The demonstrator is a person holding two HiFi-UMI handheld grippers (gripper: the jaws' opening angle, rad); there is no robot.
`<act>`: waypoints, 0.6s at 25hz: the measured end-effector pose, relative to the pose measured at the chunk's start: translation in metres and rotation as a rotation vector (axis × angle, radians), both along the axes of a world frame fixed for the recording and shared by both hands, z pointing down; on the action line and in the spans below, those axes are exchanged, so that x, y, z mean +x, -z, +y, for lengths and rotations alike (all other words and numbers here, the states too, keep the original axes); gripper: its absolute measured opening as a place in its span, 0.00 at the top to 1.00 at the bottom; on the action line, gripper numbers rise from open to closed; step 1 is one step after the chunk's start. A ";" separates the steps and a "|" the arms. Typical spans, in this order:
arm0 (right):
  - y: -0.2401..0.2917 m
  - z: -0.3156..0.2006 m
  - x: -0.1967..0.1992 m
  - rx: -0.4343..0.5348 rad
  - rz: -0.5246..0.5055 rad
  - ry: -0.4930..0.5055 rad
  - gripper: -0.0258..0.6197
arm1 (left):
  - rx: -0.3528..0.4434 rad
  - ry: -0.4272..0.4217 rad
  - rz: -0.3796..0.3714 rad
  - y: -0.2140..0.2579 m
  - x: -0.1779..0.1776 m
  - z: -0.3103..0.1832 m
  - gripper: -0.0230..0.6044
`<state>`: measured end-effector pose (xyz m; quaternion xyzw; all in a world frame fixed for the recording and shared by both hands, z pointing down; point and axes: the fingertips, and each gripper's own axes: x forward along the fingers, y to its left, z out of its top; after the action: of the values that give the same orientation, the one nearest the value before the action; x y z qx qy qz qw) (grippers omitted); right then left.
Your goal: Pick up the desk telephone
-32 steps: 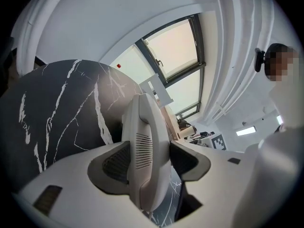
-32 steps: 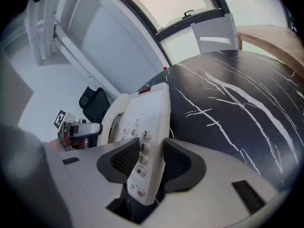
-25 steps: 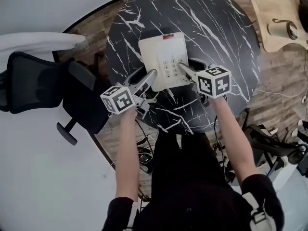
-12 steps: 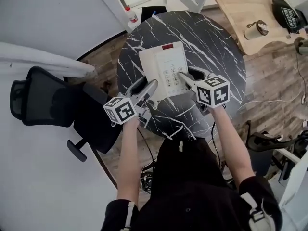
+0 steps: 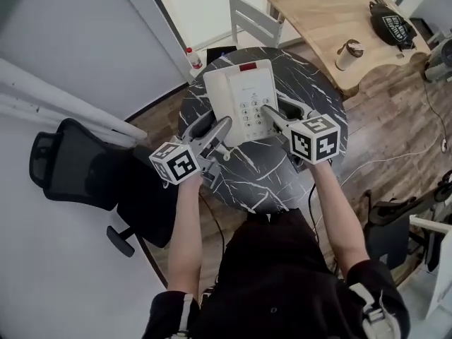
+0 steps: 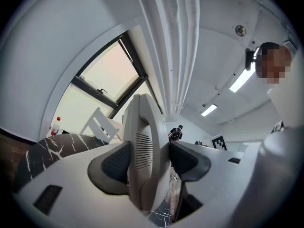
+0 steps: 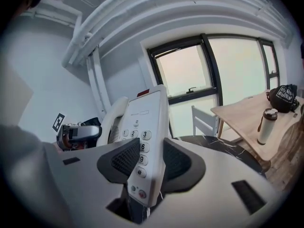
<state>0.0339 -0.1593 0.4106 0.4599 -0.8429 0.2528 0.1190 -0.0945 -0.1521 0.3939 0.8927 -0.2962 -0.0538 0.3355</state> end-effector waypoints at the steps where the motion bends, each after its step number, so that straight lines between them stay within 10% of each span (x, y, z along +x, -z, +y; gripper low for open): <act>1: 0.009 0.003 0.002 0.018 -0.005 -0.012 0.69 | 0.024 -0.009 -0.002 0.010 0.002 0.002 0.53; 15: 0.120 0.023 0.046 0.242 0.010 -0.132 0.69 | 0.251 -0.116 0.038 0.115 0.045 0.011 0.53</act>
<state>0.0796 -0.1361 0.2909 0.5266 -0.8345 0.1542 0.0498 -0.0497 -0.1415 0.2785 0.9421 -0.2286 -0.0878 0.2291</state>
